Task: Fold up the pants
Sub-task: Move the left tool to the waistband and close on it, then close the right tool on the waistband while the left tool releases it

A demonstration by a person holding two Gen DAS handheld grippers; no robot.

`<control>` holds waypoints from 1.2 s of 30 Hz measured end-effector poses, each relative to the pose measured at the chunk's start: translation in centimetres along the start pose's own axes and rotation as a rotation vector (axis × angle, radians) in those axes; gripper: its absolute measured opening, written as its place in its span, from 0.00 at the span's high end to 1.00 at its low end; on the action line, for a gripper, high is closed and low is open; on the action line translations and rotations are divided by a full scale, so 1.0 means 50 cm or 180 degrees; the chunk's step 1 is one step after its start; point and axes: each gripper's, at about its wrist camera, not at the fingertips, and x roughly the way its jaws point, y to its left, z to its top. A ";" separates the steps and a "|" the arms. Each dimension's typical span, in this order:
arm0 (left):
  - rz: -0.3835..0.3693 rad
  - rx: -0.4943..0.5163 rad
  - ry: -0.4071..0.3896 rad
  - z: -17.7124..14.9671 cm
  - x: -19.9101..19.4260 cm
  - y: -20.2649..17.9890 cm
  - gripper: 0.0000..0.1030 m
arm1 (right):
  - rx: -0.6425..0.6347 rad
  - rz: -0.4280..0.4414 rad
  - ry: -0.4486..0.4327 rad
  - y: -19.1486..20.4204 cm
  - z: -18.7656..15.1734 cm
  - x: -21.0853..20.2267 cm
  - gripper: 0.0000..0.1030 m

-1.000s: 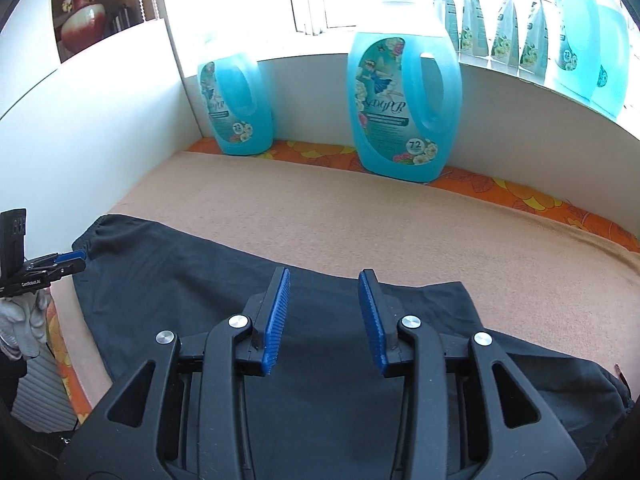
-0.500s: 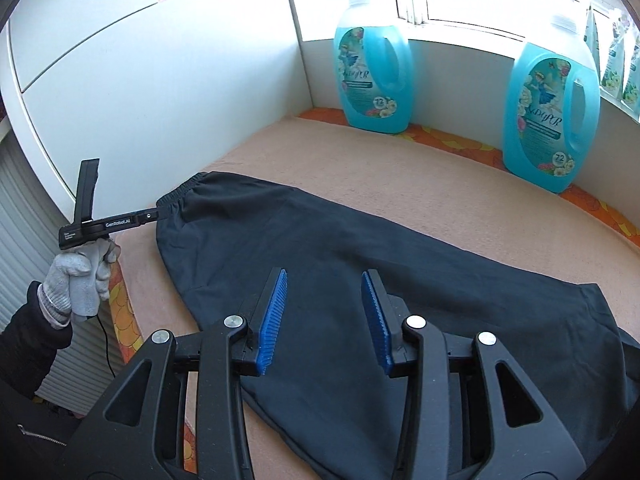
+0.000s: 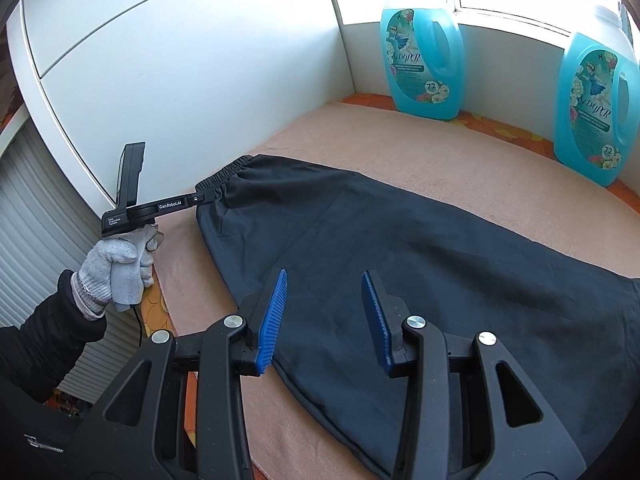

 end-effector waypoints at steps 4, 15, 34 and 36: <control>0.0089 0.0029 -0.0038 0.001 0.000 0.002 0.88 | -0.0093 0.0119 0.0111 0.021 0.008 0.044 0.60; 0.0233 -0.0076 -0.0080 0.007 -0.031 0.010 0.54 | -0.0177 0.0397 0.0464 0.071 -0.008 0.155 0.60; 0.0201 -0.0131 0.0013 0.009 0.018 0.018 0.78 | -0.0055 0.0449 0.0503 0.065 -0.027 0.158 0.60; 0.0148 -0.0167 -0.0058 0.008 0.011 0.018 0.82 | -0.0019 0.0470 0.0494 0.065 -0.017 0.159 0.60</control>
